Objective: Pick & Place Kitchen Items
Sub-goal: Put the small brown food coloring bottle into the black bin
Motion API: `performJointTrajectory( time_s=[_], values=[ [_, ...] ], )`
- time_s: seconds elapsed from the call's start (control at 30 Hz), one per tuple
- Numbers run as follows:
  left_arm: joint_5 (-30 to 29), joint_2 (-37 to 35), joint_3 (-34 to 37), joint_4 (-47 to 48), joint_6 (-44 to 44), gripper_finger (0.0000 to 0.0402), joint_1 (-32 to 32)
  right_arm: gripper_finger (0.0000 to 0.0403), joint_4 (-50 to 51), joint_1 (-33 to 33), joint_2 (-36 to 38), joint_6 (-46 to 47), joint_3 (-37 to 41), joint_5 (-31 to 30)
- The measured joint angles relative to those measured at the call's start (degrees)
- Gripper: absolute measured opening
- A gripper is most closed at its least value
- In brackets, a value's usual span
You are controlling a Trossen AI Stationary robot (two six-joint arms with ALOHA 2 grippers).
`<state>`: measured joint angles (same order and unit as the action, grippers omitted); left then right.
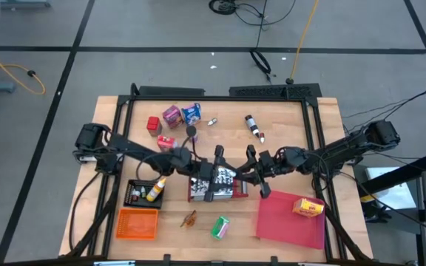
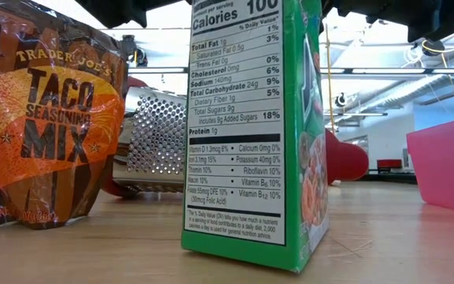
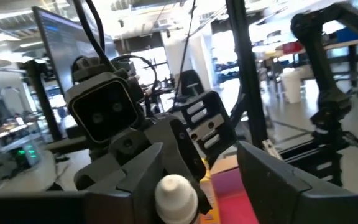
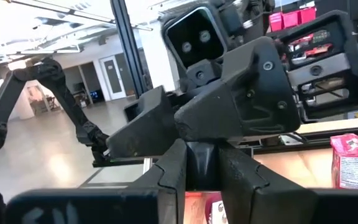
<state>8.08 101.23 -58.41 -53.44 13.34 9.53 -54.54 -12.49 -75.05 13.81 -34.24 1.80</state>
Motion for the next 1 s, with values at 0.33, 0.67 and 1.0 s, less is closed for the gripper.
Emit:
performJointTrajectory(
  time_s=[0.33, 0.67, 1.0],
  values=[
    [4.2, 0.0, 0.0, 0.7, -2.1, 0.0052, -1.5, 0.0058, 0.4, 0.0, 0.0, -1.2, 0.0, 0.7],
    [7.8, 0.0, 0.0, 1.2, -5.4, 0.0046, -2.8, 0.0079, 0.4, 0.0, -0.1, -1.1, 0.0, 0.0],
    [5.9, -3.5, 0.0, 9.4, -6.9, 0.0046, -2.6, 0.0122, 2.7, 0.1, 0.6, -2.8, 0.0, 1.4]
  ],
)
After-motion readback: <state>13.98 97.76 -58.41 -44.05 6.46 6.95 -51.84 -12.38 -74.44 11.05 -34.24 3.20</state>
